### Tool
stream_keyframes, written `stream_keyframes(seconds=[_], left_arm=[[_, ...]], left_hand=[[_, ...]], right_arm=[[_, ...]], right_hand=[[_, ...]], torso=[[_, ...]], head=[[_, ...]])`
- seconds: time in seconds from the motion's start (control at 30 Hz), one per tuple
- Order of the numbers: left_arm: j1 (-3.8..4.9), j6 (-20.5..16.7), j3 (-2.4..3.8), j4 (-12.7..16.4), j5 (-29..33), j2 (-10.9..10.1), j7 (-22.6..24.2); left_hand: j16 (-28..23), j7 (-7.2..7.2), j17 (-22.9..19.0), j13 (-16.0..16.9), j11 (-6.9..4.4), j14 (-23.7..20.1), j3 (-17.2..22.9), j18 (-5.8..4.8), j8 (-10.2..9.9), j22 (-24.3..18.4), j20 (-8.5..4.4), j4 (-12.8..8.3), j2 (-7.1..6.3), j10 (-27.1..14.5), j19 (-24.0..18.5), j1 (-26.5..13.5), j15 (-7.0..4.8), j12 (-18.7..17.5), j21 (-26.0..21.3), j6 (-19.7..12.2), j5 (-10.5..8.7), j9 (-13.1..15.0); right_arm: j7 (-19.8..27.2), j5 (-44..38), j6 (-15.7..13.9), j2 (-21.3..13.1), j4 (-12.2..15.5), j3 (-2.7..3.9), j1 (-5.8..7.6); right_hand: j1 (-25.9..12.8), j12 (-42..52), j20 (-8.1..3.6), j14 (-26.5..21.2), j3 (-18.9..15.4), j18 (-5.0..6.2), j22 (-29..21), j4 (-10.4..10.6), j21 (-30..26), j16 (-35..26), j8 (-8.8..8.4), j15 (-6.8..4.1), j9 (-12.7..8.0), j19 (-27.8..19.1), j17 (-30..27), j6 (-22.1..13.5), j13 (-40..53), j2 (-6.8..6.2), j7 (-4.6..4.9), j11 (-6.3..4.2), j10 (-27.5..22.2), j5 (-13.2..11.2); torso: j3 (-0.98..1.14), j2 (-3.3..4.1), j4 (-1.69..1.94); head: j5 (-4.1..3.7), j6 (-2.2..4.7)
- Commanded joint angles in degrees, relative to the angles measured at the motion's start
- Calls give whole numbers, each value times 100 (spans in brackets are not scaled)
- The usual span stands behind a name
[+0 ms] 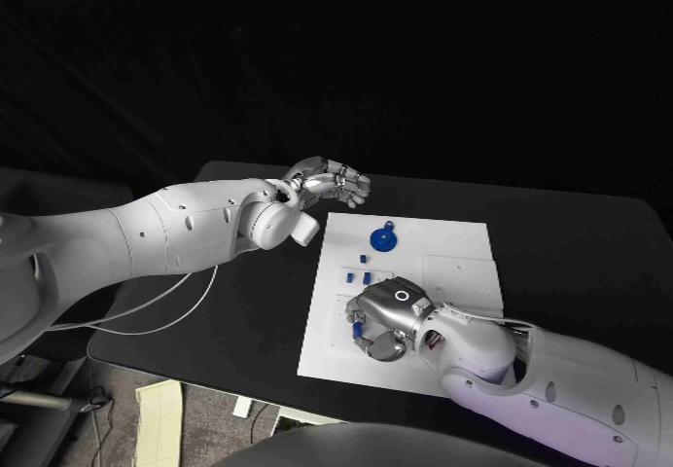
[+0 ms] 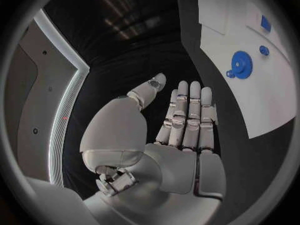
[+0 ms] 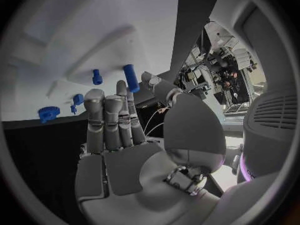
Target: Assemble the parts on the task board
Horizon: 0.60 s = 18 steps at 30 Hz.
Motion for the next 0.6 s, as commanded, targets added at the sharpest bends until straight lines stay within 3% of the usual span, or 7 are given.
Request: stream_keyframes(seconds=[0.03,0.13,0.23,0.47,0.53,0.6], left_arm=[[2,91,4,8,25,4,27],[2,97,4,9,25,1,25],[2,98,4,9,25,-2,25],[2,104,4,-10,25,-16,21],[2,108,4,-6,25,-16,21],[2,108,4,-6,25,-16,22]], left_hand=[[-34,-6,6,-7,3,25,-16,51,19,7,46,26,2,-24,-9,50,32,13,-28,-30,28,-9],[-35,-6,7,-8,4,24,-16,51,19,8,47,26,2,-24,-9,50,32,13,-29,-31,27,-9],[-37,-6,8,-8,4,24,-17,51,19,9,47,27,1,-25,-9,49,33,13,-30,-32,27,-9],[-39,-5,9,-9,4,24,-17,51,19,10,47,27,0,-25,-10,50,33,13,-31,-33,27,-10],[-40,-5,10,-9,5,24,-18,51,19,10,47,27,0,-25,-10,50,33,13,-32,-33,27,-10],[-40,-5,10,-10,5,24,-18,51,19,11,47,27,0,-25,-10,50,33,13,-32,-33,27,-10]], right_arm=[[114,134,-528,-48,64,2,-4],[145,272,-647,-129,142,5,-3],[168,411,-569,-261,246,17,1],[297,840,-535,-653,616,67,114],[329,908,-617,-774,712,116,134],[389,1063,-746,-896,804,212,138]], right_hand=[[-17,-34,-5,-8,-71,700,-3,-42,-35,-20,-35,65,-18,-65,-11,-76,-13,-58,16,23,-73,-31],[-88,-99,2,-53,-213,700,4,-167,-59,-29,-104,112,-54,-119,-16,-208,-43,-61,70,70,-211,-1],[-230,-131,13,-82,-409,700,8,-253,-72,-28,-144,159,-78,-147,-18,-297,-82,-62,108,124,-342,52],[-505,-103,25,-132,-880,700,10,-351,-107,-17,-149,186,-94,-188,-26,-359,-130,-58,110,143,-419,253],[-546,-98,26,-138,-947,700,7,-344,-115,-15,-144,186,-95,-191,-30,-361,-139,-58,109,148,-425,317],[-573,-93,26,-141,-991,700,5,-336,-122,-14,-140,186,-96,-191,-32,-360,-144,-57,114,147,-425,335]], torso=[[0,-1,-1],[0,-1,-2],[-1,-2,-1],[-2,-4,-11],[1,-5,-14],[4,-5,-18]], head=[[-3,9],[-7,16],[-12,19],[-41,46],[-56,58],[-70,75]])
